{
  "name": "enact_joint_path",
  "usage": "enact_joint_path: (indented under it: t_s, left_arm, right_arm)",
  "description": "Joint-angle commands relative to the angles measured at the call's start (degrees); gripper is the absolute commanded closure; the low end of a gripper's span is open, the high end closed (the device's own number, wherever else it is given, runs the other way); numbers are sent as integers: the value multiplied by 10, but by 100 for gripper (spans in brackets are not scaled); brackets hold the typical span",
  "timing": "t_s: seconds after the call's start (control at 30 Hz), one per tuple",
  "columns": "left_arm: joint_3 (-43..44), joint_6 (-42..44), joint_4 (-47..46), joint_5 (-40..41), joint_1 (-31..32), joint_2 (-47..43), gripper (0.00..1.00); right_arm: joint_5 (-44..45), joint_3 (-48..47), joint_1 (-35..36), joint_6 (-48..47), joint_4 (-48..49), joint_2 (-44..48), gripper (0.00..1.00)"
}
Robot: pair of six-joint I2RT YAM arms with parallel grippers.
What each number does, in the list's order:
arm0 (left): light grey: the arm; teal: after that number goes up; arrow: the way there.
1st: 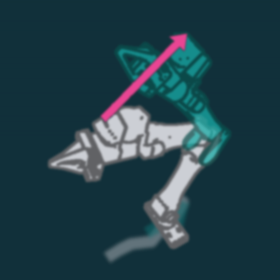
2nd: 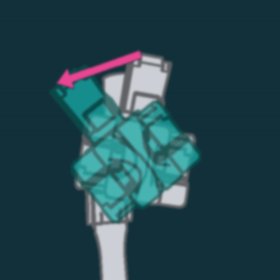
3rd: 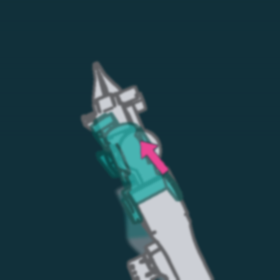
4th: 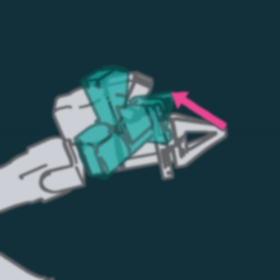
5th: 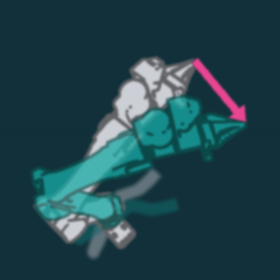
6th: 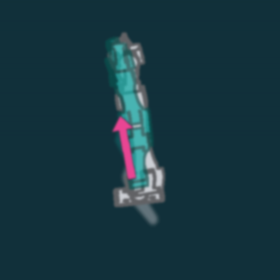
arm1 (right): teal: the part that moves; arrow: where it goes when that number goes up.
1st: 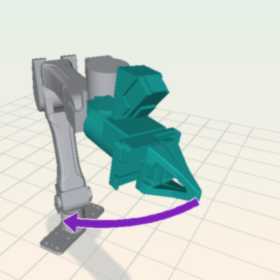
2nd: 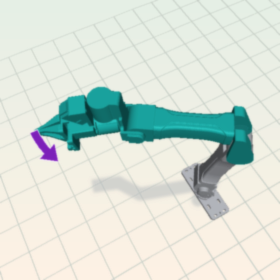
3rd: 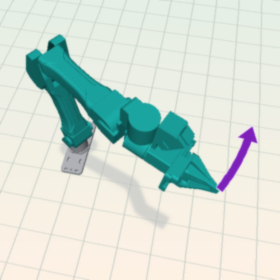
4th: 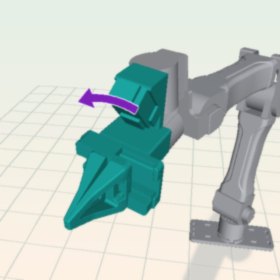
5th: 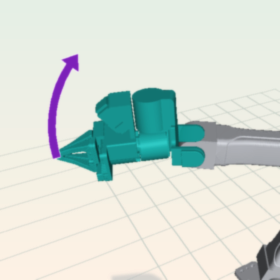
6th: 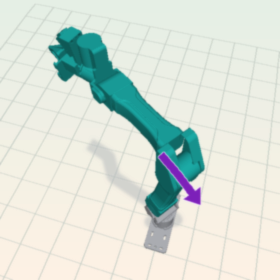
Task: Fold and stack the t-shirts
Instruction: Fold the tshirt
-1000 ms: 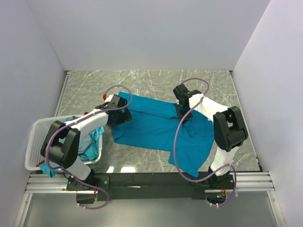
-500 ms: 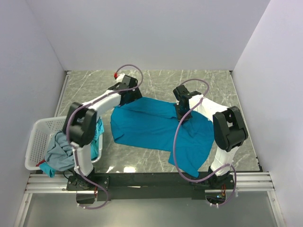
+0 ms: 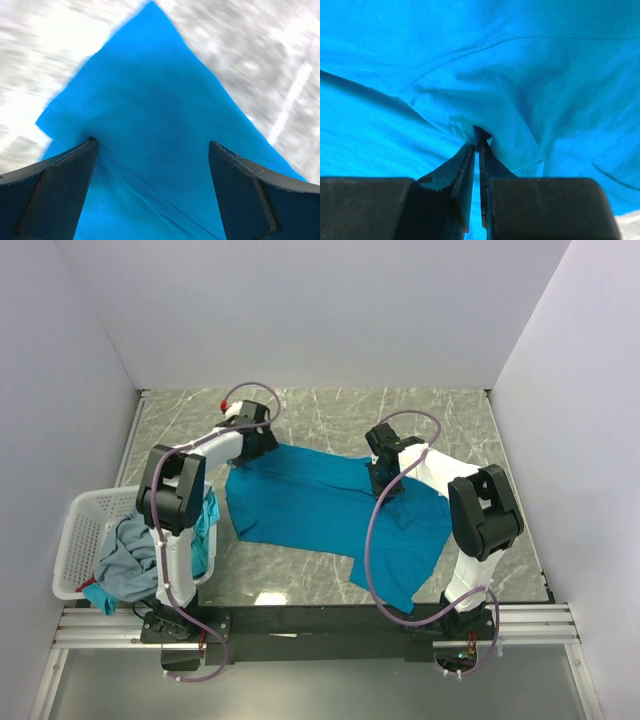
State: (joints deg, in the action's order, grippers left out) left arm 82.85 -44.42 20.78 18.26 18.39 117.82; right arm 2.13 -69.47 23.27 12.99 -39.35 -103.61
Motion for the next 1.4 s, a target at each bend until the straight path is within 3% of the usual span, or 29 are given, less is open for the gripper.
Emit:
enact_joint_path:
  t_s: [0.0,0.33,0.6,1.1,1.37]
  left_arm:
    - [-34,8,14,12,-32,-11,1]
    - [-40,13,19,12,-35,-12,1]
    - [-43,15,16,11,-35,-20,1]
    - [-41,12,23,27,-36,-27,1]
    - [-44,12,17,27,-37,-29,1]
  right_arm:
    - [-11,6,3,-5,17,25,86]
    - [-59,-2,4,-21,48,24,83]
    - [-77,2,6,-19,55,29,100]
    - [-100,4,16,43,29,40,98]
    - [-162,-15,31,75,49,19,96]
